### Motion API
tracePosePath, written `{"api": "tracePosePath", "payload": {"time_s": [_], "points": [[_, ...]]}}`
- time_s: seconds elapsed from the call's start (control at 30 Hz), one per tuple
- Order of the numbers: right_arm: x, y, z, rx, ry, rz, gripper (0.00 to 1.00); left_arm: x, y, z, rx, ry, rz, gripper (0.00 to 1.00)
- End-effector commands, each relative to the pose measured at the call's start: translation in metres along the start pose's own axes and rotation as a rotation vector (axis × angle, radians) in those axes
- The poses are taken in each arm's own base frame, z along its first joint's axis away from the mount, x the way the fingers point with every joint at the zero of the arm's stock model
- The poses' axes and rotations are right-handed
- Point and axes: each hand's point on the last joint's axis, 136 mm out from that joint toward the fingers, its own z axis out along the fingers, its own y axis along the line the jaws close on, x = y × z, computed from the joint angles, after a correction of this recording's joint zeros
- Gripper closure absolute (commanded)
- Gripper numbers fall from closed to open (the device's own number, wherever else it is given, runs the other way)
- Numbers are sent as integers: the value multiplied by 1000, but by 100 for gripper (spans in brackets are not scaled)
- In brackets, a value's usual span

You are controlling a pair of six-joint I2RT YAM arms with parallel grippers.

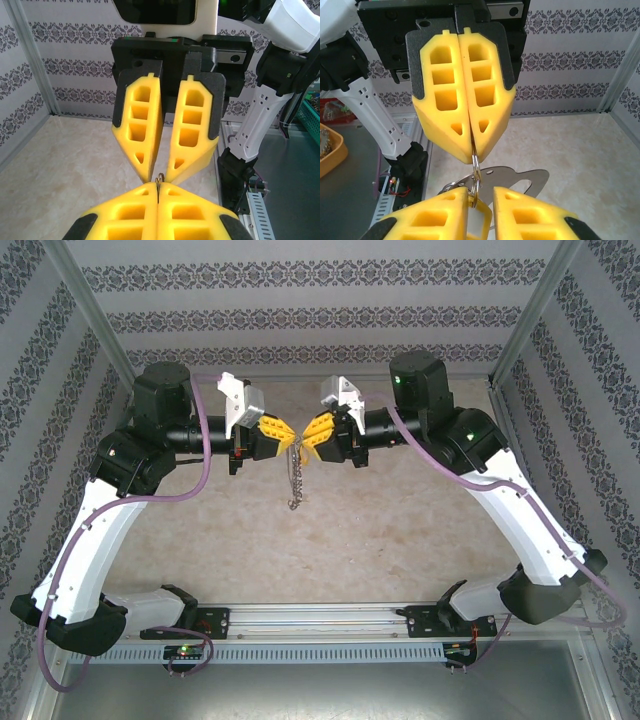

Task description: Put the keys on the keyring

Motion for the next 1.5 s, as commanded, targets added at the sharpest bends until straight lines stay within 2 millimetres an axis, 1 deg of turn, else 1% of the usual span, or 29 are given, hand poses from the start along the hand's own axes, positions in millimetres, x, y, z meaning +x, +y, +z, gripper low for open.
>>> {"api": "tracePosePath", "payload": {"time_s": [0.0,0.13,0.3,0.57,0.83,0.93,1.13,1.17,1.23,1.3,1.4,1.47], "points": [[-9,-3,-3,-3,-26,-16,94,-14,1,-4,-4,-43,55,100],[-9,-4,-3,-7,-23,-11,100,-16,1,-4,-7,-49,64,100],[-4,-6,-3,-9,-11,18,100,-25,4,-5,-24,-83,85,100],[-7,-3,4,-89,-30,73,100,-30,4,-2,6,-103,79,100],[-14,-5,6,-112,-57,65,100,-38,2,0,46,-134,58,100],[-19,-8,6,-103,-80,48,100,-37,1,2,67,-137,41,100],[-20,-13,9,-85,-86,44,100,-36,2,2,65,-144,38,100],[-20,-15,9,-76,-87,43,98,-36,3,2,62,-142,38,100],[-19,-17,8,-56,-84,41,88,-36,3,1,59,-142,40,100],[-18,-20,6,-35,-79,35,81,-35,5,0,55,-141,38,100],[-19,-26,1,31,-81,11,74,-38,6,-2,54,-151,38,100],[-20,-29,-4,74,-89,-5,72,-41,7,-3,56,-167,35,100]]}}
